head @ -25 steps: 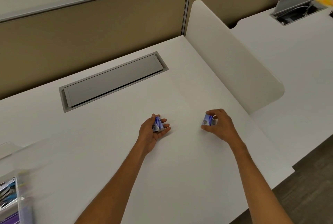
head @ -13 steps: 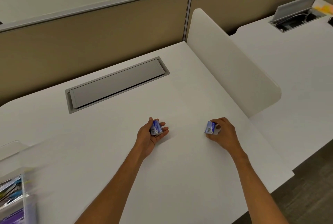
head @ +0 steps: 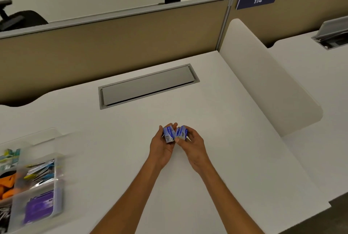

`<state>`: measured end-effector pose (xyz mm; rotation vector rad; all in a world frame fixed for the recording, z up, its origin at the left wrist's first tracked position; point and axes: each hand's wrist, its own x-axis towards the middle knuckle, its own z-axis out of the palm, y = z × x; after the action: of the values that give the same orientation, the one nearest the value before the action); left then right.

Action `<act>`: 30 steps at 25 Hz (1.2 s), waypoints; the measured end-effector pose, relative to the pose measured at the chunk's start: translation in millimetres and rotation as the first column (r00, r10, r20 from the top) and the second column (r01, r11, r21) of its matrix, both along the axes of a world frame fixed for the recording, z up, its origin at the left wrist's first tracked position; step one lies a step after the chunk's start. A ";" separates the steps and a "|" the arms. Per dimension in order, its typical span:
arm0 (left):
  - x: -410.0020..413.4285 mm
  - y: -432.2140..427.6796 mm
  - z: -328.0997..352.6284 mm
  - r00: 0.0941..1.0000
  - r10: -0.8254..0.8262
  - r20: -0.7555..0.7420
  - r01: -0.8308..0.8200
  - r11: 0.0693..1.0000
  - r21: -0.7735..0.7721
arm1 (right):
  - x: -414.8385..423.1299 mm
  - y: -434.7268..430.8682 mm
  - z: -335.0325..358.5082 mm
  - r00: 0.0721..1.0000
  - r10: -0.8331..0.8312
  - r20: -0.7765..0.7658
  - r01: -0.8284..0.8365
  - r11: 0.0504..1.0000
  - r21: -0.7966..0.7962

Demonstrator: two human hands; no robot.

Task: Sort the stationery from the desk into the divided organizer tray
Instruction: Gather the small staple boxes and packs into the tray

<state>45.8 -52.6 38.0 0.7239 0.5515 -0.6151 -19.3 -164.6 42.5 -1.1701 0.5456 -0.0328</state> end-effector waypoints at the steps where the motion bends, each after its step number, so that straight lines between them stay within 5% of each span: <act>1: 0.9 7.1 0.8 1.000 0.025 0.007 -0.025 1.000 0.007 | 4.9 10.1 0.9 1.000 0.007 -0.002 -0.007 0.999 0.033; 4: 5.4 28.8 4.1 0.996 0.086 0.033 -0.087 0.996 0.032 | 20.6 39.2 5.3 1.000 -0.017 0.022 0.012 0.980 0.198; 7: 11.1 57.0 10.1 0.985 0.164 0.054 -0.165 0.986 0.015 | 35.2 66.5 14.0 0.998 -0.057 -0.028 0.064 0.851 0.521; 11: 17.1 110.6 15.6 0.962 0.264 0.072 -0.262 0.965 -0.033 | 53.1 108.7 18.8 0.998 -0.017 -0.059 0.050 0.781 0.623; 20: 31.0 264.1 35.0 0.875 0.467 0.131 -0.455 0.884 -0.107 | 92.3 260.5 37.3 0.982 0.182 -0.047 -0.110 0.760 0.640; 30: 65.7 396.6 38.1 0.880 0.443 0.168 -0.453 0.891 0.024 | 139.3 399.5 35.9 0.954 0.285 -0.087 -0.209 0.847 0.490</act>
<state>111.5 344.0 76.1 0.6672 0.5686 -0.1041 120.0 234.8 78.4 -0.7511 0.4988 0.4030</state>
